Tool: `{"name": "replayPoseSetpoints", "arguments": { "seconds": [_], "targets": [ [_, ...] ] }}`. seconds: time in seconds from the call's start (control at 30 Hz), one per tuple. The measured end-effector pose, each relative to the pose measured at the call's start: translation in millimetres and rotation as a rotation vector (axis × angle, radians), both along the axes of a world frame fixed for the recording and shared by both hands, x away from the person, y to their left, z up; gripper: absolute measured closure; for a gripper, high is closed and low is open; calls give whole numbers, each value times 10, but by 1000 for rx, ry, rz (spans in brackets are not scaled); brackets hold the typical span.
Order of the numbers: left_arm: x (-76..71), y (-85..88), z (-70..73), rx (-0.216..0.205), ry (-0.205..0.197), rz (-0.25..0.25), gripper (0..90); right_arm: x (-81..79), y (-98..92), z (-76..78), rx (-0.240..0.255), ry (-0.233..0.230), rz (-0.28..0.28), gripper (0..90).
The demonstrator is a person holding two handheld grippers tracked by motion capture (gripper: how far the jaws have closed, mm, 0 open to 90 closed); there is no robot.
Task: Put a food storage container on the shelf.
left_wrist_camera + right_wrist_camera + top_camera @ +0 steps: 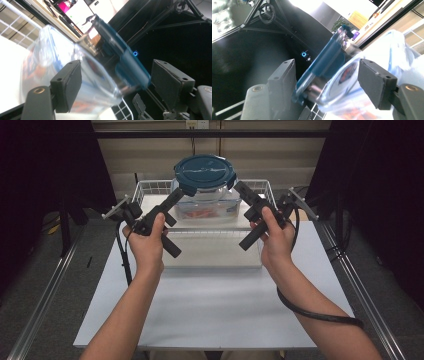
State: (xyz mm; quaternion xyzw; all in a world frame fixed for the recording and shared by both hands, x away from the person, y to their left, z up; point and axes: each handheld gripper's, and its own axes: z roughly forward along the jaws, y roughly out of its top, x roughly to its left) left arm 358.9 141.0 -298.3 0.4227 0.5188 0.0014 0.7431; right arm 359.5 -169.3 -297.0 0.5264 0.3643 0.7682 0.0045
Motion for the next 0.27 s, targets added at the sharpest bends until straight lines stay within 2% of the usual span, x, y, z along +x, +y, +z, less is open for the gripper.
{"name": "replayPoseSetpoints", "arguments": {
  "seconds": [0.07, 0.1, 0.27],
  "targets": [
    [-42, -10, -37, -6, 6, -2, 219, -57, -15, -48, 9, -5, 10, 290],
    [-55, -6, -58, 9, -2, -2, 208, -81, -24, -81, 9, -5, 14, 280],
    [-107, 16, -133, 25, 1, -10, 175, -199, -84, -242, 12, 5, 39, 259]
  ]
}}
